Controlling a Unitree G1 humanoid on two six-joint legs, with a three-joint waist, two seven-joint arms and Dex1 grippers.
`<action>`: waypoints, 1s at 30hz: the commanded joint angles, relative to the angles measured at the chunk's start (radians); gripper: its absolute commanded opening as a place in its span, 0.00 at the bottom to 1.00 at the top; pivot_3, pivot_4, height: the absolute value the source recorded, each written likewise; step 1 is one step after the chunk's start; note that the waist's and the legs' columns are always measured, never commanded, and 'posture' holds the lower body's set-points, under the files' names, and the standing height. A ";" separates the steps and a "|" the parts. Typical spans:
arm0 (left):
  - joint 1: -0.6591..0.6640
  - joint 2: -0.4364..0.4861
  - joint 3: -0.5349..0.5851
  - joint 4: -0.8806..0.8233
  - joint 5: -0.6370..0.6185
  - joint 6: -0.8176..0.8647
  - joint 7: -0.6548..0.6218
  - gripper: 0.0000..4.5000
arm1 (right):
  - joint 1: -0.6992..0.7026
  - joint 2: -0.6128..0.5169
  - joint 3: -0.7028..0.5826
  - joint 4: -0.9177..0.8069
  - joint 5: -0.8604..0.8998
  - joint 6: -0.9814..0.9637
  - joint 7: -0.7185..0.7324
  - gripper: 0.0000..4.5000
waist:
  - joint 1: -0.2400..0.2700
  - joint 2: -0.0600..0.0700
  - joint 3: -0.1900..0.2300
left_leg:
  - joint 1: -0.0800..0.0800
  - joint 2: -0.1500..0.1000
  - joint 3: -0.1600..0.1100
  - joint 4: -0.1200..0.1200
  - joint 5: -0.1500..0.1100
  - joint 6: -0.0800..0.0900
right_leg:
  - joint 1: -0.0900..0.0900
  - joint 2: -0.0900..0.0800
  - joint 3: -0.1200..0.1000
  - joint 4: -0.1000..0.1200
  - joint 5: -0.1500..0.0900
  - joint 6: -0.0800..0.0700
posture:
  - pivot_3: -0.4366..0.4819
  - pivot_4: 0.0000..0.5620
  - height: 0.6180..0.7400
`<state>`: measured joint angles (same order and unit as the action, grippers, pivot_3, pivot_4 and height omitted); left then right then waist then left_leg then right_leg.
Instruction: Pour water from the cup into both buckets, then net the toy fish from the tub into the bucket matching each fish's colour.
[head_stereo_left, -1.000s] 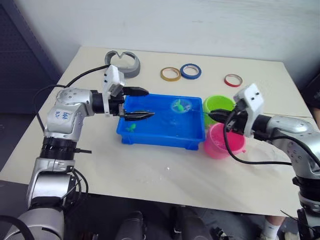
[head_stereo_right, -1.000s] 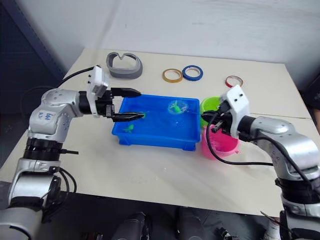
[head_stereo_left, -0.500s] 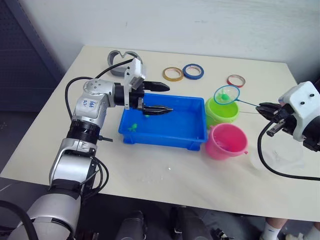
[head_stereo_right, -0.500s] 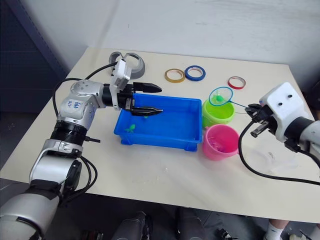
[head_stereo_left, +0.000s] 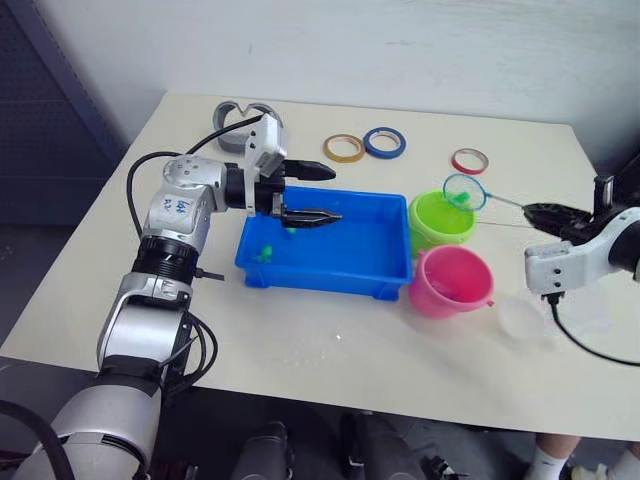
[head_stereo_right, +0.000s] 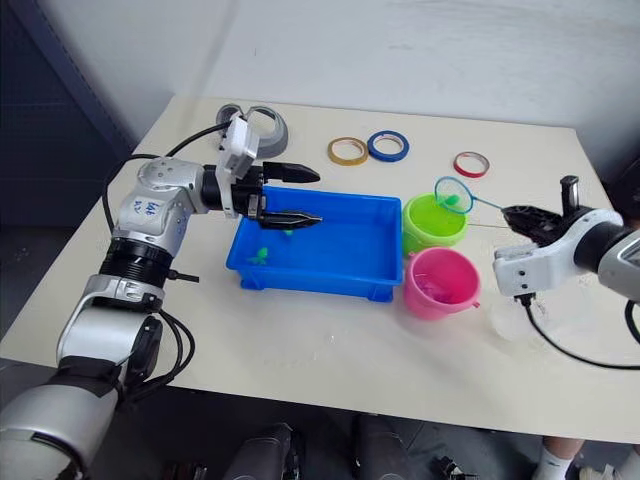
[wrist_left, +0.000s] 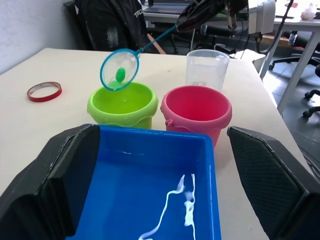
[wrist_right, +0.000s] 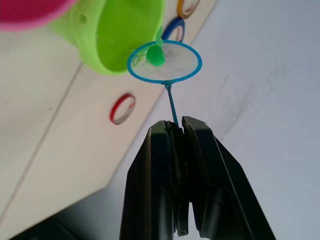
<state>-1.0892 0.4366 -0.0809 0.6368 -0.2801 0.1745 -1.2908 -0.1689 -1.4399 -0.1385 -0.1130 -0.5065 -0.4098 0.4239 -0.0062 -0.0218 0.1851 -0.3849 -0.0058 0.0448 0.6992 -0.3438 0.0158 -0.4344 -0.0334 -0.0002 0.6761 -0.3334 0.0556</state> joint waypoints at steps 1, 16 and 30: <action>0.002 0.020 0.023 -0.046 -0.004 0.002 0.000 0.99 | -0.067 -0.007 0.025 0.044 -0.057 -0.107 -0.037 0.00 | 0.001 0.000 0.000 | 0.000 0.000 0.000 0.000 0.000 0.000 | 0.000 0.000 0.000 0.000 0.000 0.000 | 0.48 0.27 1.00; 0.178 0.222 0.098 -0.226 -0.024 0.138 0.045 0.99 | -0.308 0.389 0.037 -0.136 0.846 0.774 0.339 0.00 | -0.030 0.000 0.000 | 0.001 0.002 0.002 0.002 0.001 -0.002 | -0.002 0.001 0.003 0.010 0.000 0.000 | 0.48 0.27 1.00; 0.642 0.477 0.364 -0.727 -0.146 0.430 0.185 0.99 | -0.552 0.652 0.367 -0.034 0.964 1.154 0.506 0.00 | -0.009 0.000 0.000 | -0.004 -0.001 -0.002 0.001 0.000 0.002 | -0.004 -0.004 0.000 0.007 0.000 -0.001 | 0.48 0.27 1.00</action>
<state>-0.4544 0.8961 0.2426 -0.0327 -0.3965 0.5853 -1.1234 -0.7011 -0.7903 0.2268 -0.1534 0.4892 0.7930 0.9056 -0.0155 -0.0221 0.1847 -0.3890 -0.0073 0.0429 0.7004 -0.3442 0.0186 -0.4386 -0.0375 -0.0005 0.6823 -0.3338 0.0546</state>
